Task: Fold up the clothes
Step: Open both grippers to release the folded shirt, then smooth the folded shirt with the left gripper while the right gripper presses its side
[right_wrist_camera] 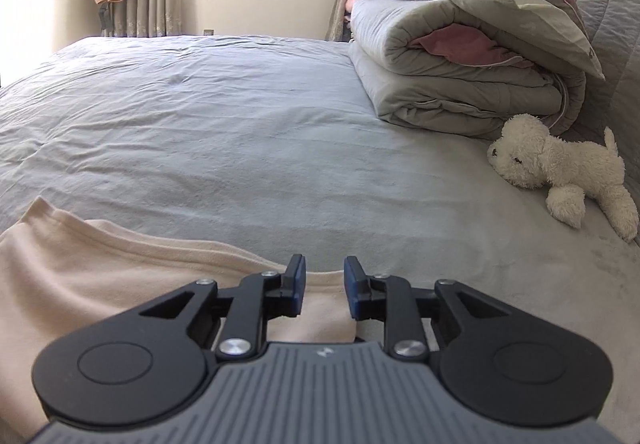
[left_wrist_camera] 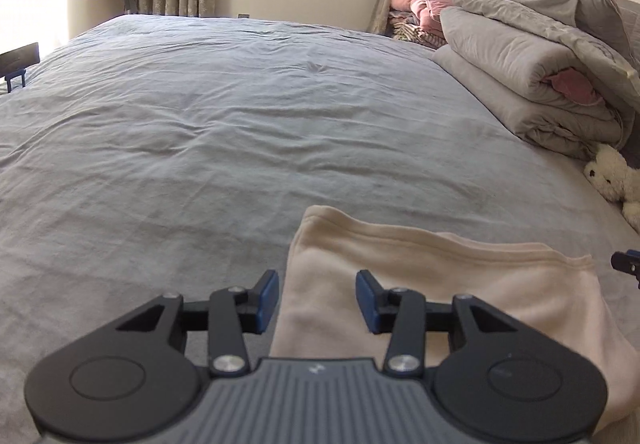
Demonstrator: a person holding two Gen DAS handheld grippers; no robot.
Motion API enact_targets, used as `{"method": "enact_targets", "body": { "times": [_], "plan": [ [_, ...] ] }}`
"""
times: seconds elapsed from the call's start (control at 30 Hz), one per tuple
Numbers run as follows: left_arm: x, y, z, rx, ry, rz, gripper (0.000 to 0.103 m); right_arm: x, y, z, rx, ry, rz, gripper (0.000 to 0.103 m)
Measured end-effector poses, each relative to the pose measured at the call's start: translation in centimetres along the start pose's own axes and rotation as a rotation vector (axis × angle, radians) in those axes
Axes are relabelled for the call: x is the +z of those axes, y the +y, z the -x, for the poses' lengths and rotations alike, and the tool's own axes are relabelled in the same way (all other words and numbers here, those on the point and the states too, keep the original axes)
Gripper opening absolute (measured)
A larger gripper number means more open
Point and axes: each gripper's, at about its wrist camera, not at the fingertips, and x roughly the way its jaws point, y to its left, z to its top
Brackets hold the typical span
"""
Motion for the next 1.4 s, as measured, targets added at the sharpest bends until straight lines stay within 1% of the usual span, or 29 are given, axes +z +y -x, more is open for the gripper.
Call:
{"method": "enact_targets", "body": {
  "times": [0.03,0.07,0.1,0.13,0.17,0.2,0.27,0.3,0.37,0.43,0.5,0.57,0.63,0.7,0.8,0.87,0.93,0.97,1.03,1.1,1.17,1.2,1.27,1.3,1.4],
  "plan": [
    [-0.7,-0.5,0.4,0.009,0.001,-0.030,0.044,-0.3,0.6,0.7,0.015,0.006,0.019,0.042],
    [-1.4,-1.1,0.7,0.017,0.002,-0.059,0.045,-0.7,1.2,1.6,0.031,0.015,0.033,0.042],
    [-2.1,-1.6,1.1,0.026,0.003,-0.089,0.046,-1.4,1.8,2.0,0.053,0.042,0.029,0.042],
    [-2.9,-2.0,1.3,0.038,0.008,-0.118,0.047,-2.2,2.4,2.3,0.077,0.073,0.022,0.043],
    [-4.0,-2.0,1.2,0.066,0.032,-0.144,0.047,-2.9,3.0,2.7,0.101,0.105,0.014,0.043],
    [-5.2,-1.8,1.1,0.088,0.045,-0.163,0.047,-4.0,3.7,2.4,0.131,0.170,0.014,0.043],
    [-6.9,-1.5,2.1,0.105,0.000,-0.203,0.049,-6.3,5.1,2.0,0.123,0.201,0.043,0.043],
    [-7.5,-1.4,2.8,0.113,-0.018,-0.222,0.049,-6.7,5.5,2.0,0.111,0.191,0.060,0.043],
    [-7.8,-1.0,3.7,0.111,0.000,-0.182,0.049,-7.1,6.2,2.3,0.084,0.160,0.095,0.043],
    [-7.9,-0.4,4.4,0.100,0.012,-0.143,0.049,-6.5,5.6,2.8,0.087,0.172,0.016,0.043],
    [-8.0,0.3,5.0,0.084,0.017,-0.110,0.049,-6.3,5.0,4.3,0.114,0.154,-0.056,0.043],
    [-7.7,0.6,5.1,0.071,0.021,-0.086,0.049,-6.6,5.1,5.6,0.138,0.127,-0.056,0.045],
    [-7.1,0.9,5.3,0.067,0.008,-0.058,0.050,-7.0,5.3,5.9,0.114,0.107,-0.032,0.046],
    [-6.9,1.2,5.8,0.065,-0.017,-0.016,0.050,-7.3,5.1,5.6,0.089,0.092,-0.052,0.047],
    [-7.1,-0.4,6.7,0.056,-0.050,-0.067,0.050,-7.3,4.7,5.3,0.092,0.085,-0.120,0.047],
    [-7.2,-1.5,7.4,0.048,-0.074,-0.105,0.051,-6.9,5.0,5.5,0.108,0.064,-0.124,0.047],
    [-7.3,-3.4,7.8,0.011,-0.103,-0.148,0.056,-6.4,5.9,5.7,0.138,0.040,-0.112,0.047],
    [-7.3,-4.1,7.8,-0.009,-0.101,-0.150,0.058,-6.2,6.5,5.6,0.163,0.034,-0.111,0.047],
    [-7.3,-5.2,7.0,-0.038,-0.079,-0.149,0.059,-5.9,7.7,5.3,0.207,0.033,-0.098,0.048],
    [-7.4,-5.7,5.8,-0.034,-0.064,-0.151,0.060,-5.6,9.0,4.7,0.237,0.045,-0.063,0.048],
    [-7.6,-5.8,4.2,-0.002,-0.038,-0.163,0.061,-5.9,10.0,3.6,0.221,0.056,0.000,0.051],
    [-7.7,-5.6,3.8,-0.001,-0.034,-0.162,0.062,-6.1,10.1,3.0,0.209,0.062,0.016,0.053],
    [-7.9,-5.2,2.9,0.001,-0.025,-0.159,0.063,-6.4,9.7,1.9,0.192,0.067,0.023,0.064],
    [-7.7,-5.1,2.8,-0.001,-0.022,-0.160,0.064,-6.3,9.4,1.6,0.190,0.065,0.019,0.067],
    [-7.4,-5.0,2.6,-0.008,-0.019,-0.169,0.065,-5.9,8.6,1.1,0.171,0.056,0.018,0.068]
  ]
}}
